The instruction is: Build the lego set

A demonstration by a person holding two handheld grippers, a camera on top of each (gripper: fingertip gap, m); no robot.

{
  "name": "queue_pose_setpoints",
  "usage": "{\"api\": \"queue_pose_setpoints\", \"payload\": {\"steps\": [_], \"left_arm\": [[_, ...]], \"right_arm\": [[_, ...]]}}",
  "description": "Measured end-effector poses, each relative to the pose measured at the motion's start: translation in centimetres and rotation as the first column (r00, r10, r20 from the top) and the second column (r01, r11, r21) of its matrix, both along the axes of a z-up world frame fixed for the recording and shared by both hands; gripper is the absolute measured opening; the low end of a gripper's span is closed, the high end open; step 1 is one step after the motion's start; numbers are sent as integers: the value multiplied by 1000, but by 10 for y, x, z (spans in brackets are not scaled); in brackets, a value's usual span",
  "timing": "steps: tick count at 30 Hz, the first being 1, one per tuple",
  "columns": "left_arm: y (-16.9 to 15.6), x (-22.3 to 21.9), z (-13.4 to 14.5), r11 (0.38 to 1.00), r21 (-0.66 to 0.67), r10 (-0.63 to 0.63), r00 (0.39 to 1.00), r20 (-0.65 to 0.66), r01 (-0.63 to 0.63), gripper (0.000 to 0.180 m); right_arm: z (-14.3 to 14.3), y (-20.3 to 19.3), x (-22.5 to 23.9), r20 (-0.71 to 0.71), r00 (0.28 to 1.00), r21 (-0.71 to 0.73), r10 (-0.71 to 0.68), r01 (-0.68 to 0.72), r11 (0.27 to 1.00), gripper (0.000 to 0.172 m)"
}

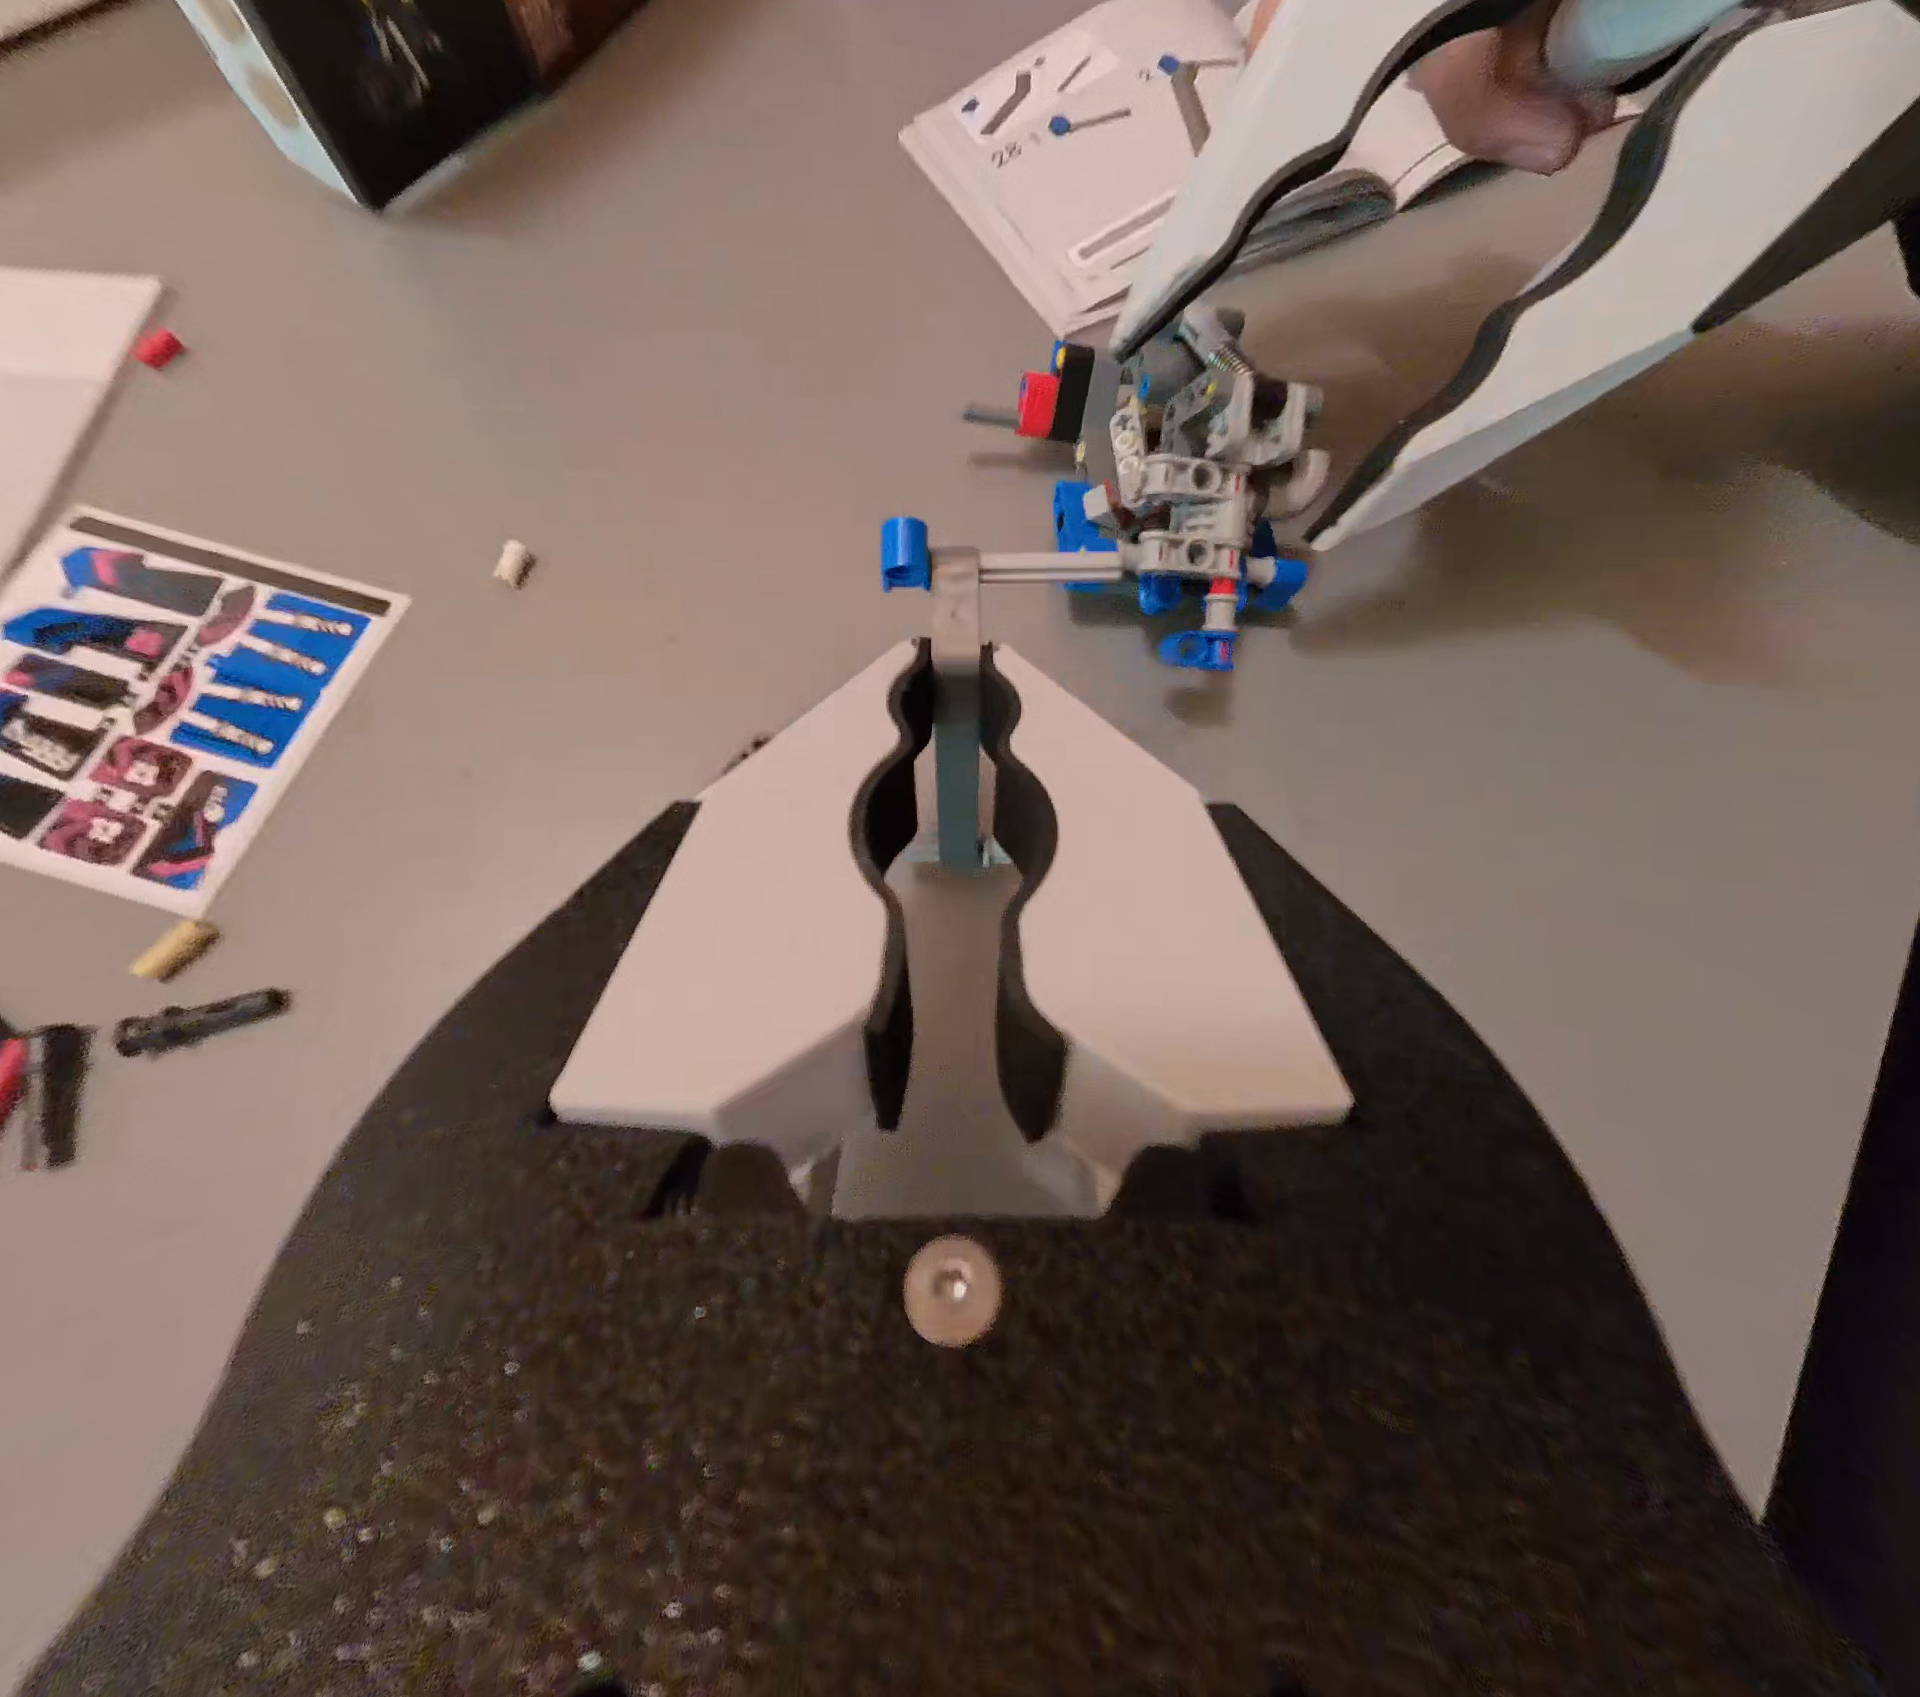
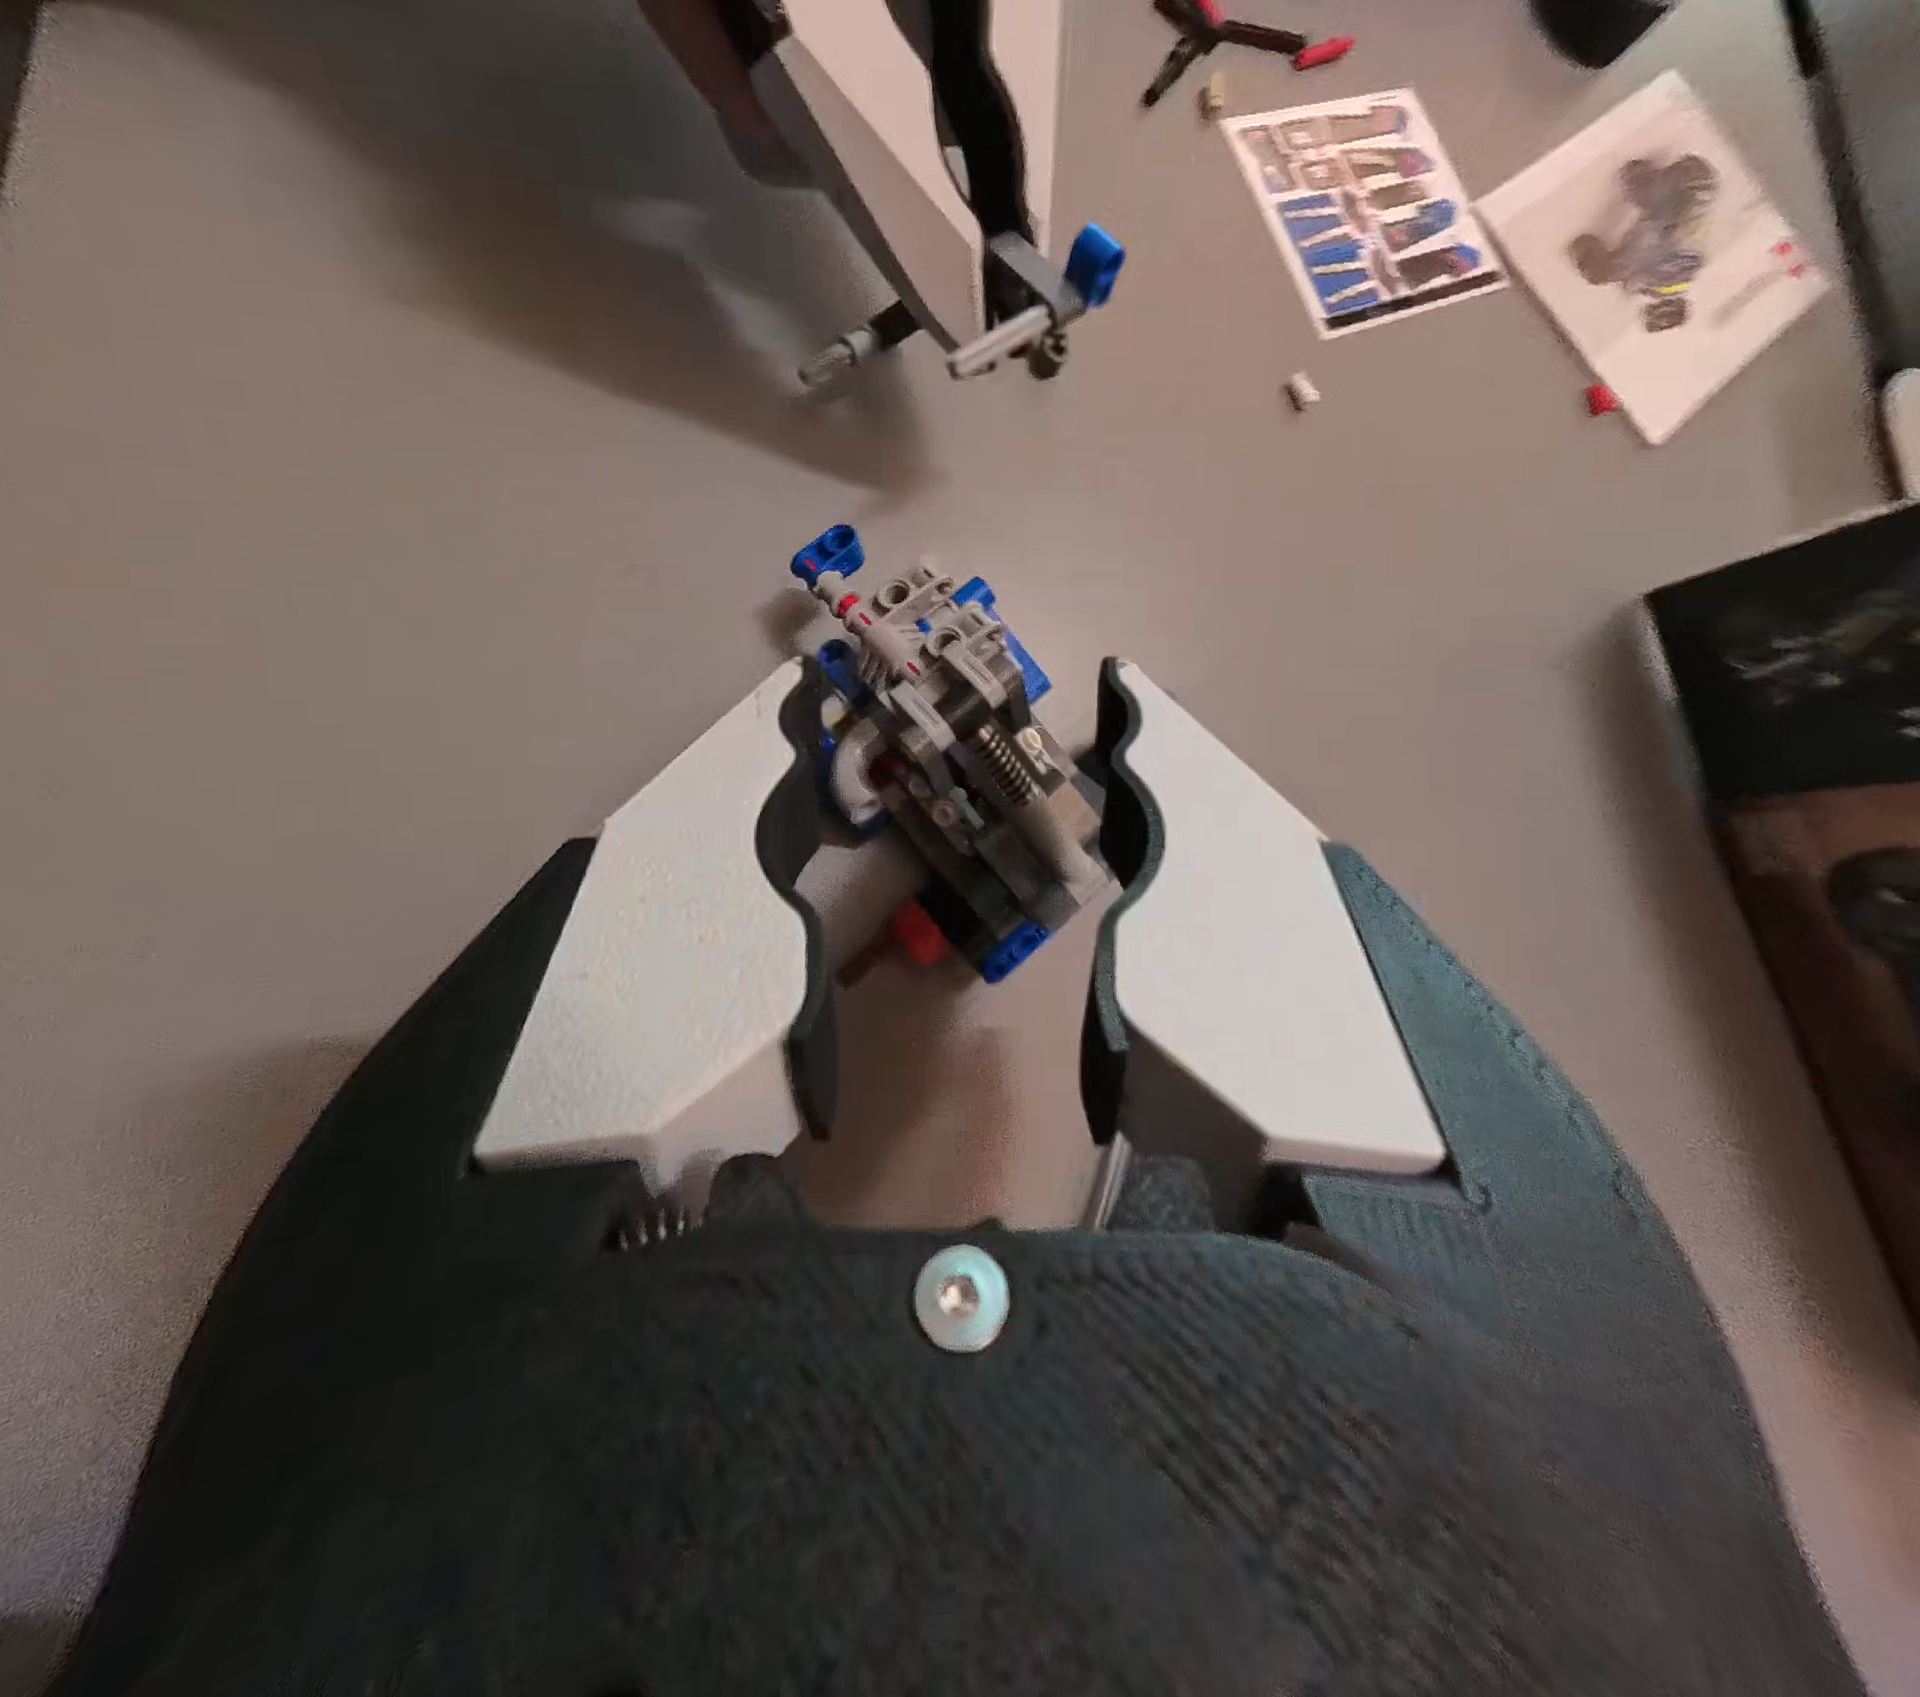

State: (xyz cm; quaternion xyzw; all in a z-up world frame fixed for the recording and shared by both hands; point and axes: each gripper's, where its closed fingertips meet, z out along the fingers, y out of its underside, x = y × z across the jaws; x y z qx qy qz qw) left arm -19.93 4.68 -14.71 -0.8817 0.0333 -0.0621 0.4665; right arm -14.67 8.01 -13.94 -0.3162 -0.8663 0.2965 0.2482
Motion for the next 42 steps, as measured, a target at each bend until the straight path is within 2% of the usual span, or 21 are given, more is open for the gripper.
{"api": "queue_pose_setpoints", "payload": {"steps": [4, 10, 13, 20, 24, 29, 42], "left_arm": [[7, 5, -1, 999, 34, -21, 999, 34, 20, 5], [18, 10, -4, 998, 67, -16, 992, 124, 8, 5], [18, 10, -5, 998, 61, -6, 992, 122, -1, 4], [19, 14, -10, 1000, 27, -8, 992, 130, 5, 5], [20, 15, -11, 1000, 22, -16, 991, 129, 13, 5], [21, 15, -11, 1000, 22, -19, 990, 138, 17, 5], [25, 17, -14, 998, -15, -56, 969, 242, 61, 5]], "right_arm": [[1, -4, -6, 9, 999, -31, 46, -46, 998, 49], [-13, -7, -3, 125, 987, -12, 103, -102, 995, 49], [-16, -8, -1, 129, 982, 27, 138, -143, 989, 33], [-17, -10, 3, 22, 987, 119, 159, -160, 980, 30], [-14, -10, 6, -17, 992, 98, 127, -125, 987, 33], [-14, -9, 3, 19, 997, 57, 75, -76, 995, 31], [-11, -10, -2, -219, 974, 46, 54, -45, 998, 29]]}}
